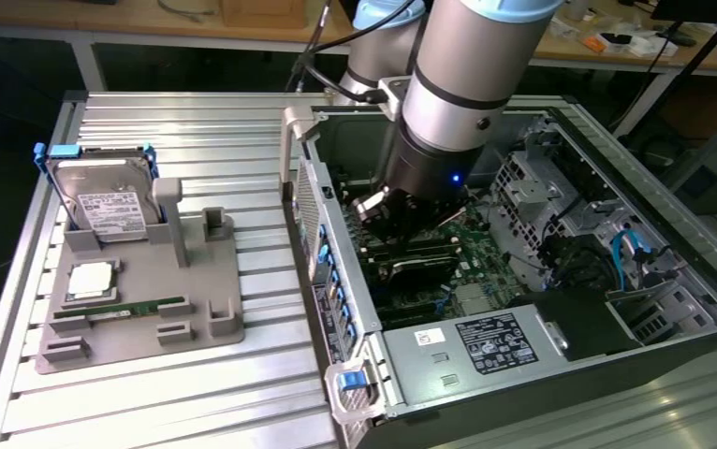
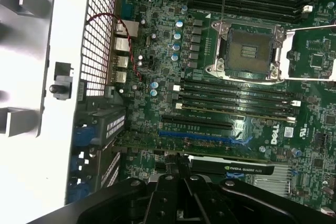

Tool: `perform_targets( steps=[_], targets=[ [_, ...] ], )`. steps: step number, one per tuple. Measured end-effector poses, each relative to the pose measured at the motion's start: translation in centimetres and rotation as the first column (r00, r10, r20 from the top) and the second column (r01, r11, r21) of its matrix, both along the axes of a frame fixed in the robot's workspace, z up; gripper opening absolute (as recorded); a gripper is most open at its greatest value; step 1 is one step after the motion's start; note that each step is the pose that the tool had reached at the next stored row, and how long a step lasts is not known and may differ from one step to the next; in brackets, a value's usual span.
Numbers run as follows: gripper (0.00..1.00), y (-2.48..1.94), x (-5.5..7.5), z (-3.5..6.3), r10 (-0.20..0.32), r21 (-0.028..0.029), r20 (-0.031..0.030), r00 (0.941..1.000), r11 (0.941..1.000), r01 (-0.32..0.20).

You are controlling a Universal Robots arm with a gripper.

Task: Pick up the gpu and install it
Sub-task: 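Press down on the gpu until it lock into place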

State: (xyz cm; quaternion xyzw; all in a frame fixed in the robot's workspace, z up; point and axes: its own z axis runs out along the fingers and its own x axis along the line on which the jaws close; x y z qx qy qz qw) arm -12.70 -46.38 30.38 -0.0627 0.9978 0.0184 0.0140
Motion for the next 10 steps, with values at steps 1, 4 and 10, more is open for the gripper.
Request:
perform_targets(
  steps=[1, 4, 10],
  targets=[
    [0.11, 0.0, 0.0, 0.1, 0.0, 0.0002, 0.0002, 1.0, 1.0, 0.0],
    [0.11, 0.0, 0.0, 0.53, 0.0, 0.0001, 0.0012, 1.0, 1.0, 0.0],
    [0.11, 0.0, 0.0, 0.77, 0.0, 0.0, 0.0019, 1.0, 1.0, 0.0]
  ],
)
